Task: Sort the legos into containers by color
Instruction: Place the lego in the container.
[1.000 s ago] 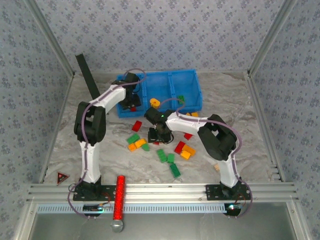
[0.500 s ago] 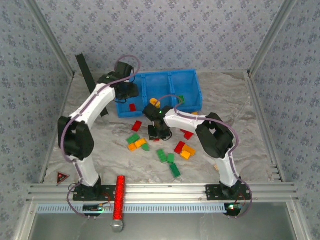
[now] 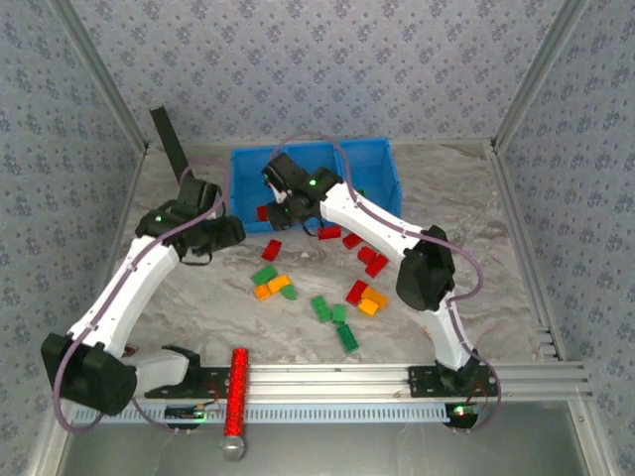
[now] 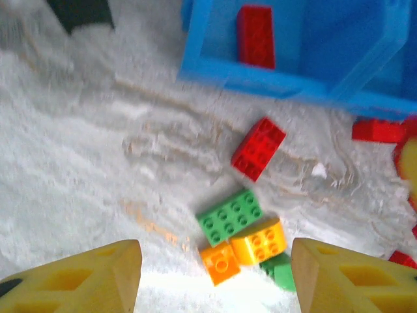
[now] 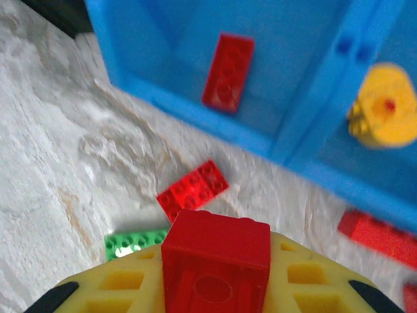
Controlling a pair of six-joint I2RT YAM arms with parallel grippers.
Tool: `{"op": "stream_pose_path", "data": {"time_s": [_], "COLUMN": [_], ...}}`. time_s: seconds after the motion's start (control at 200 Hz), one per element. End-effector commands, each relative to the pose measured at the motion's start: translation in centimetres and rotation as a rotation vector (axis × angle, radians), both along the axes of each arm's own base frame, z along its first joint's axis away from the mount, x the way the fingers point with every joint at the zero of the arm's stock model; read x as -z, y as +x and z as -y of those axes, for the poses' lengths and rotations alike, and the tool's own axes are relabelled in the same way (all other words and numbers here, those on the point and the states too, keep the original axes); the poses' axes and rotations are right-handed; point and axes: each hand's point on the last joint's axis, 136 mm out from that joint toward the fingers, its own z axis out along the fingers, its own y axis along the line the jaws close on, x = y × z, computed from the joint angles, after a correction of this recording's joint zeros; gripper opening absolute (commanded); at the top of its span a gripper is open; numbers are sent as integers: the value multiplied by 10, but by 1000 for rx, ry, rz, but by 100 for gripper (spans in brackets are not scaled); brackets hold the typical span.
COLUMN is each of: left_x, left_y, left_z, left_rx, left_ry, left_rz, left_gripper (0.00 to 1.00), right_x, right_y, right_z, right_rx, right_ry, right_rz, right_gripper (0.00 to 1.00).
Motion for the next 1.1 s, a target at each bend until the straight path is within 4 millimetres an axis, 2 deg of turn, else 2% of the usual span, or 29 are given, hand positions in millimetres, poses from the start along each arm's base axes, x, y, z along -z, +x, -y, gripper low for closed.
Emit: {"op": "stream_pose_path", "data": {"time_s": [0.0, 0.225, 0.355, 0.49, 0.74, 0.97, 1.094], "left_x": [14, 37, 49, 65, 85, 90, 91], "left_y": [-31, -67, -78, -86, -90, -85, -83], "left_z": [-5, -6, -10, -10, -4, 2, 4], "left_rx": [-56, -95, -103, -129, -119, -107, -102], "left_ry": [-54, -123, -116, -134, -144, -148, -150], "left_rz": [-75, -141, -152, -180, -225, -238, -243], "left_gripper": [63, 62, 62, 62, 62, 62, 63], "right_x": [26, 45, 62, 76, 80, 72, 78], "right_y": [11, 50, 67, 75, 86, 103, 110], "right_z": [-10, -40, -46, -48, -56, -63, -64], "right_rx": [-90, -114, -114, -116, -109, -91, -84], "right_ry": [-93, -69, -66, -70, -43, -4, 4], "right_rz": [22, 101, 140, 145, 173, 228, 226], "right_gripper": [32, 32, 32, 32, 32, 33, 37]}}
